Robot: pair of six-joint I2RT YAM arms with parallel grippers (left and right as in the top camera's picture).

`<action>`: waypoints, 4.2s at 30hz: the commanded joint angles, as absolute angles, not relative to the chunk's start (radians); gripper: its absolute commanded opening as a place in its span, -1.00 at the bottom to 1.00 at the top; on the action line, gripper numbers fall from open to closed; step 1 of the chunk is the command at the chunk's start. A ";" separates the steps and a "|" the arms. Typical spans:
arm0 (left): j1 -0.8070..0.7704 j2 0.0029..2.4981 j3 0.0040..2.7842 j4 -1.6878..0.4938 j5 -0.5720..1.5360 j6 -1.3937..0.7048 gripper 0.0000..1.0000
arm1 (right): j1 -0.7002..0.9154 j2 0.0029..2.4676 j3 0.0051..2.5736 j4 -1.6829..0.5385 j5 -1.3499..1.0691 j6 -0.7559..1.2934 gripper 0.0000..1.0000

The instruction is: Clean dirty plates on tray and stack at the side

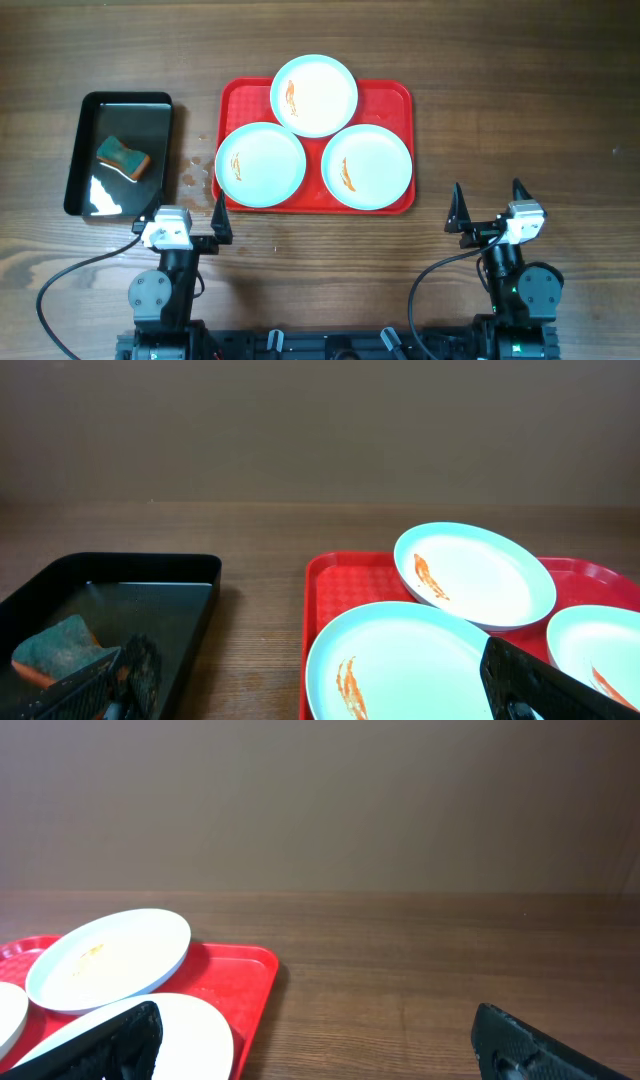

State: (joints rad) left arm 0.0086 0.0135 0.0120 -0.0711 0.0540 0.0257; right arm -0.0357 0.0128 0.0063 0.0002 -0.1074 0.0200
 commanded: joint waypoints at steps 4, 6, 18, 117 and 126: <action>0.014 0.005 0.006 -0.072 0.070 0.045 1.00 | -0.041 0.014 0.005 0.006 -0.104 0.003 0.99; 0.014 0.005 0.006 -0.072 0.069 0.045 1.00 | -0.041 0.014 0.005 0.006 -0.104 0.003 0.99; 0.014 0.005 0.006 -0.072 0.070 0.045 1.00 | -0.041 0.014 0.005 0.006 -0.104 0.003 0.99; 0.345 2.140 1.551 -0.766 -0.237 -0.659 0.17 | -0.041 0.014 0.005 0.006 -0.104 0.002 1.00; 0.345 2.086 1.551 -0.828 -0.237 -0.659 1.00 | -0.041 0.014 0.005 0.006 -0.104 0.003 0.99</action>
